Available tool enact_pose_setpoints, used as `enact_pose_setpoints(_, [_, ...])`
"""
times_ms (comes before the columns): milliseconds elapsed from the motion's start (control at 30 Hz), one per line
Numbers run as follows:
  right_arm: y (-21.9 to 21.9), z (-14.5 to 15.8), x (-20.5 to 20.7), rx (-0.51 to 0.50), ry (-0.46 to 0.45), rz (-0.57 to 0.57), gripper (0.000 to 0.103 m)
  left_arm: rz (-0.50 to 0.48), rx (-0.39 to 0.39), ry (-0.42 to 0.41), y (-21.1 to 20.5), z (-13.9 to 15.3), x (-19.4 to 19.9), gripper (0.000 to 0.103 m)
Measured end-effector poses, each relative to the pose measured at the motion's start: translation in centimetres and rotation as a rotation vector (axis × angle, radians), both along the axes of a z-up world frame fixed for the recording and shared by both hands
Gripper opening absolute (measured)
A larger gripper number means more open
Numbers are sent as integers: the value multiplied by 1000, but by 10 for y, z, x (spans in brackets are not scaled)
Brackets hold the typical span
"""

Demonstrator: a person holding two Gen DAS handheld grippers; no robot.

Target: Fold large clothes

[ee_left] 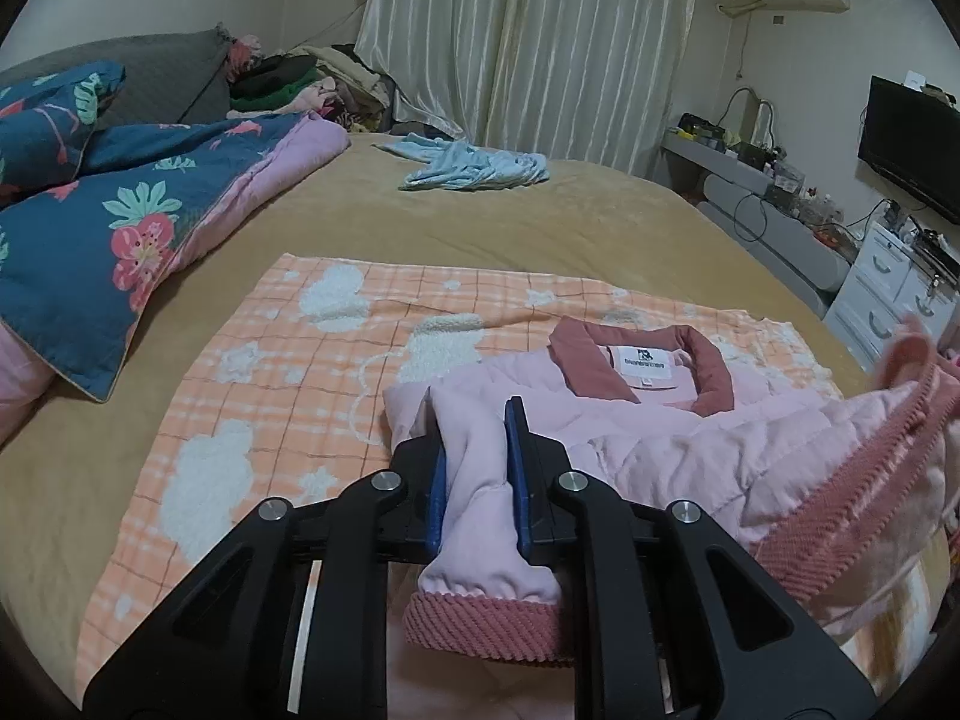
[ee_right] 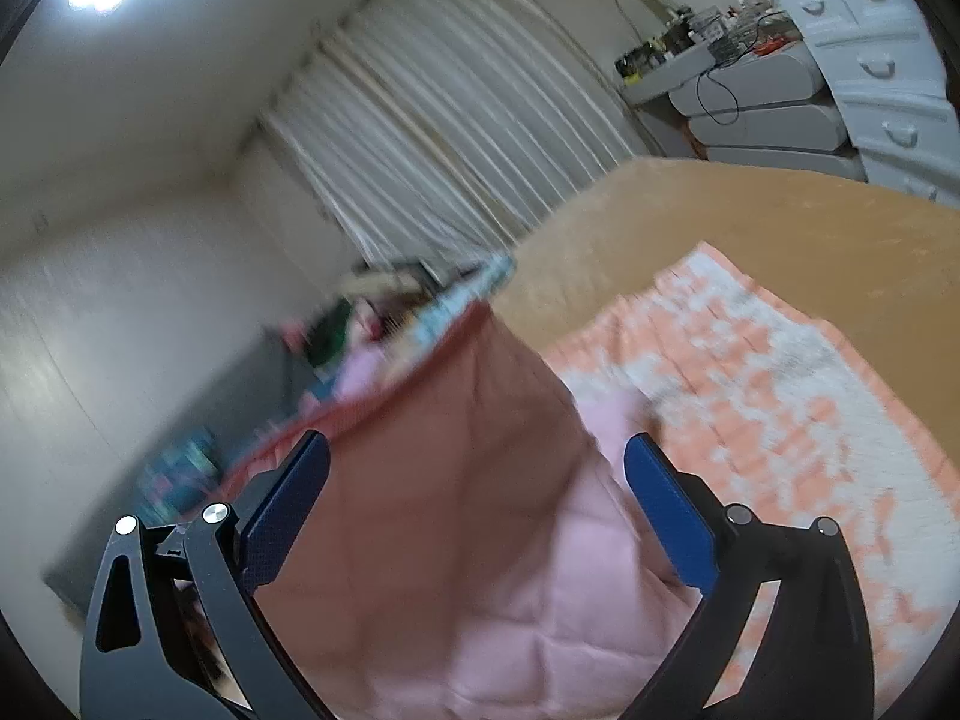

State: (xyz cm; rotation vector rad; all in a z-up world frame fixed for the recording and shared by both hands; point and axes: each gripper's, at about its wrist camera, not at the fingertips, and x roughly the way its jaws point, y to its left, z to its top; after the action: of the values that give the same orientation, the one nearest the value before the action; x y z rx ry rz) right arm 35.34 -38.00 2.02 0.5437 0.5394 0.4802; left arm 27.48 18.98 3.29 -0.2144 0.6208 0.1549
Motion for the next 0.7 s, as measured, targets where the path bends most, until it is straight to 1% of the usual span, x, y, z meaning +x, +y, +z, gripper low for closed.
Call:
enact_pose_setpoints(33, [6, -4, 1, -58, 21, 1, 98, 1, 0, -4, 0, 1, 1, 15])
enact_pose_setpoints(67, [12, -9, 2, -100, 38, 8, 98, 0, -1, -6, -1, 2, 2, 23])
enact_pose_setpoints(100, [16, -13, 3, -119, 48, 13, 98, 0, -5, -12, -1, 4, 1, 29])
enact_pose_setpoints(133, [21, -18, 3, -145, 62, 18, 98, -2, -10, -18, -1, 5, 0, 48])
enact_pose_setpoints(167, [25, -22, 3, -162, 69, 25, 98, -1, -8, -31, -2, 9, -3, 76])
enact_pose_setpoints(200, [29, -25, 2, -178, 72, 31, 98, 14, 27, -53, -5, 16, -6, 86])
enact_pose_setpoints(233, [35, -28, 1, -202, 75, 38, 98, 19, 51, -74, -9, 22, -9, 87])
enact_pose_setpoints(300, [43, -33, -1, -233, 77, 52, 98, -16, 71, -109, -16, 36, -15, 87])
enact_pose_setpoints(400, [52, -36, -6, -265, 73, 64, 98, -30, 105, -125, -24, 48, -20, 90])
enact_pose_setpoints(433, [54, -35, -8, -273, 69, 66, 98, -33, 117, -129, -26, 51, -23, 94])
enact_pose_setpoints(467, [56, -34, -11, -280, 66, 67, 98, -33, 131, -134, -28, 54, -27, 94])
enact_pose_setpoints(600, [59, -30, -19, -311, 47, 66, 98, -44, 150, -126, -34, 56, -38, 94])
enact_pose_setpoints(700, [59, -25, -24, -323, 36, 70, 98, -37, 154, -107, -32, 51, -44, 94])
